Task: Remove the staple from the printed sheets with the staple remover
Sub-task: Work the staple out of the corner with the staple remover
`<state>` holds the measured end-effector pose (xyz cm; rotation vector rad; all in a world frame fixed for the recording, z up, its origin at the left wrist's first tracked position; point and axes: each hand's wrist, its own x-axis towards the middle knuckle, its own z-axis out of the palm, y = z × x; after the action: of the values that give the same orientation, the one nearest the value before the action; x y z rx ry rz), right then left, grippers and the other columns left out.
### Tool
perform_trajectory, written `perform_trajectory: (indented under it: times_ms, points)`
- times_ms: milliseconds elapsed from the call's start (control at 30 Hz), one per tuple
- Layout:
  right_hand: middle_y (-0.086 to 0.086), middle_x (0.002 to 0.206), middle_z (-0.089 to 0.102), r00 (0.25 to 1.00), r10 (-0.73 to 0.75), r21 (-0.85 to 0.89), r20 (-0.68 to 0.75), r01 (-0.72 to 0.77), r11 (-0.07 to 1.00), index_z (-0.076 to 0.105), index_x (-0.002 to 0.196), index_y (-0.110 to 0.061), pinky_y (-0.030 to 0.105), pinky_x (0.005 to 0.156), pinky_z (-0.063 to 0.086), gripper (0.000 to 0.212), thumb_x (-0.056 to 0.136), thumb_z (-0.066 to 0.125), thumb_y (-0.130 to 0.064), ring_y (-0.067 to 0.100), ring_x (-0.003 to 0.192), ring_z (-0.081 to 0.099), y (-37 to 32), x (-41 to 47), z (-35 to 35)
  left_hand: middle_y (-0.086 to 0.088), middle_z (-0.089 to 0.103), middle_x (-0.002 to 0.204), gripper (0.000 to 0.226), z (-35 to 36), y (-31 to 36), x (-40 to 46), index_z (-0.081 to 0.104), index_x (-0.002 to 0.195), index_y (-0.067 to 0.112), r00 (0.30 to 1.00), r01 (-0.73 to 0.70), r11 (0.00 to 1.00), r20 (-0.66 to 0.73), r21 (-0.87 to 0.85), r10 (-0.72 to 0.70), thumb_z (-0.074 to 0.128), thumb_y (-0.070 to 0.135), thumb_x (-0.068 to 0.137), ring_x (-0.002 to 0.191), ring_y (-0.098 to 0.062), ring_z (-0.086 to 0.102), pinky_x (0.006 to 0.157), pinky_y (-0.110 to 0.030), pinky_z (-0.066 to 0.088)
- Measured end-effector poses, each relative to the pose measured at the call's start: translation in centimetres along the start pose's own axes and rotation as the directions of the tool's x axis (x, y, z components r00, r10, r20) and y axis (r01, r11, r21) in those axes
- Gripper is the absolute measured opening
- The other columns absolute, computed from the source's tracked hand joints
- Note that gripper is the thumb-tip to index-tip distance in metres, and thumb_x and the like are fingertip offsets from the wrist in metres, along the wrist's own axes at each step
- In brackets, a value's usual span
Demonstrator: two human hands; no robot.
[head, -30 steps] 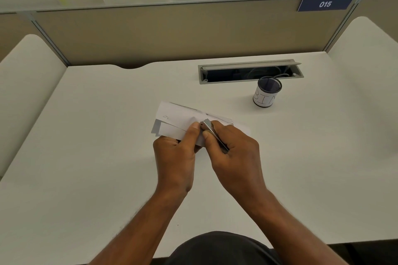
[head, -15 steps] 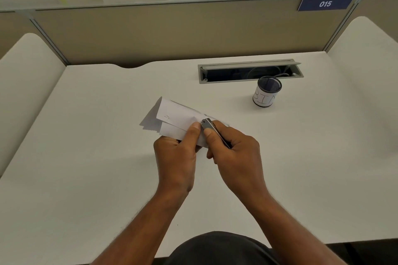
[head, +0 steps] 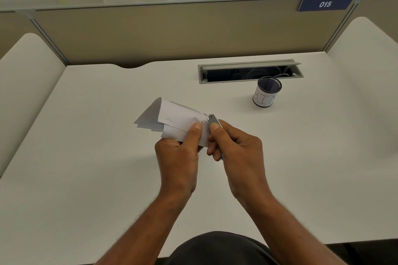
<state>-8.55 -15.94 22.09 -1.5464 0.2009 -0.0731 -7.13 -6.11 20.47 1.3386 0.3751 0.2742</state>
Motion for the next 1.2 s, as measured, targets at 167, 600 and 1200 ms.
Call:
perform_trajectory:
  times_ms: [167, 600, 1200]
  points:
    - [0.011, 0.063, 0.063, 0.994, 0.109, 0.129, 0.033, -0.112, 0.985, 0.073, 0.078, -0.004, 0.029, 0.064, 0.048, 0.032, 0.098, 0.059, -0.025, 0.018, 0.058, 0.052, -0.1, 0.1, -0.3, 0.006, 0.079, 0.086, 0.011, -0.2, 0.0, 0.3, 0.074, 0.093, 0.019, 0.999, 0.052, 0.998, 0.011, -0.021, -0.052, 0.070, 0.008, 0.090, 0.086, -0.017, 0.076, 0.075, -0.035, 0.061]
    - [0.008, 0.061, 0.061, 0.978, 0.180, 0.172, 0.100, -0.196, 0.966, 0.073, 0.076, -0.004, 0.018, 0.060, 0.051, 0.032, 0.096, 0.060, -0.026, 0.013, 0.054, 0.053, -0.5, -0.3, -0.3, 0.002, 0.079, 0.083, 0.004, -0.4, 0.5, 0.6, 0.076, 0.087, 0.019, 1.000, -0.001, 0.991, -0.001, 0.131, 0.001, 0.074, 0.017, 0.088, 0.081, -0.017, 0.075, 0.076, -0.034, 0.060]
    - [-0.016, 0.085, 0.068, 0.968, -0.218, -0.294, 0.126, 0.247, 0.923, 0.074, 0.110, -0.031, 0.012, 0.071, 0.046, 0.022, 0.091, 0.070, -0.021, 0.002, 0.079, 0.062, 0.3, 1.5, -1.9, -0.007, 0.080, 0.092, 0.018, -3.0, 3.3, 3.2, 0.079, 0.091, 0.014, 0.943, 0.112, 0.951, 0.270, 0.288, -0.193, 0.065, 0.025, 0.095, 0.089, -0.032, 0.076, 0.084, -0.049, 0.062]
